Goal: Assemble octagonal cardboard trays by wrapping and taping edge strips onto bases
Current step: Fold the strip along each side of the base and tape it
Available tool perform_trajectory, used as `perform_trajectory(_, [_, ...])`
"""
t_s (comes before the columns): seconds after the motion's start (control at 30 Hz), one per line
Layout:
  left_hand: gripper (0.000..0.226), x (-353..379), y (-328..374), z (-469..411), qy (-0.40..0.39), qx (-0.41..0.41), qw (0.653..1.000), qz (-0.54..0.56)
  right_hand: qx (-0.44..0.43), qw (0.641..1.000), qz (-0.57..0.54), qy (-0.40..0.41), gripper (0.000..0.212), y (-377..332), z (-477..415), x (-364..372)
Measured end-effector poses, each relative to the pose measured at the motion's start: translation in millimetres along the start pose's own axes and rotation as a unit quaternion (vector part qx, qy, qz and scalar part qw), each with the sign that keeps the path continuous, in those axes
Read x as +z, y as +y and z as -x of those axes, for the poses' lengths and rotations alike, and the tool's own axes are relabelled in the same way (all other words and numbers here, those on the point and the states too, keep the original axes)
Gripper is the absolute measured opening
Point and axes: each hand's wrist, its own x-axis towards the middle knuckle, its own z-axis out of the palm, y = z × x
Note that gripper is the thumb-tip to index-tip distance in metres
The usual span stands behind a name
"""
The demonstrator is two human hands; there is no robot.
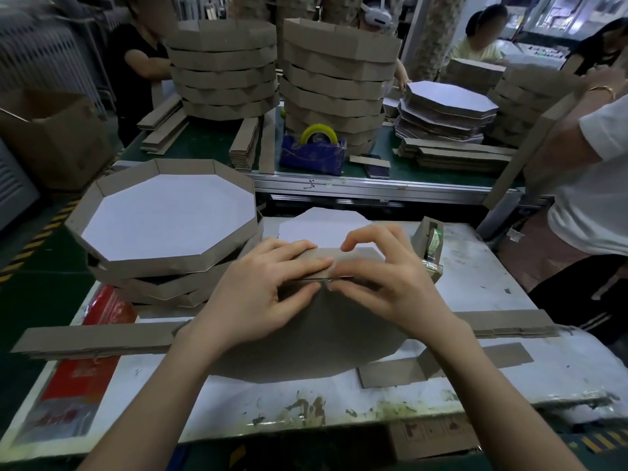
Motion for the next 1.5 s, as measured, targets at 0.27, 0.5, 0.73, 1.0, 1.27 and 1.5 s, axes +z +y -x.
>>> perform_trajectory(0.27, [0.037,-1,0,-1,-0.002,-0.017,1.0,0.016,0.015,0.996,-0.08,0.047,0.007,-10,-5,-5])
perform_trajectory(0.5, [0.047,1,-4,-2,0.0,-0.033,0.999,0.025,0.084,0.987,-0.101,0.094,0.008,-13,-6,-10])
perform_trajectory(0.73, [0.065,3,-1,-1,0.005,-0.059,0.997,0.042,0.075,0.985,-0.056,0.145,0.008,0,-14,-1])
perform_trajectory(1.0, [0.06,1,2,1,0.015,-0.054,0.997,0.052,-0.036,0.997,-0.032,0.057,0.013,2,6,13])
perform_trajectory(1.27, [0.041,1,-1,0,-0.003,-0.002,1.0,-0.006,-0.024,0.998,-0.036,0.038,0.013,-2,9,13])
perform_trajectory(1.5, [0.037,2,-1,-1,0.0,-0.011,1.0,-0.003,-0.031,0.999,-0.04,0.017,0.015,2,12,10])
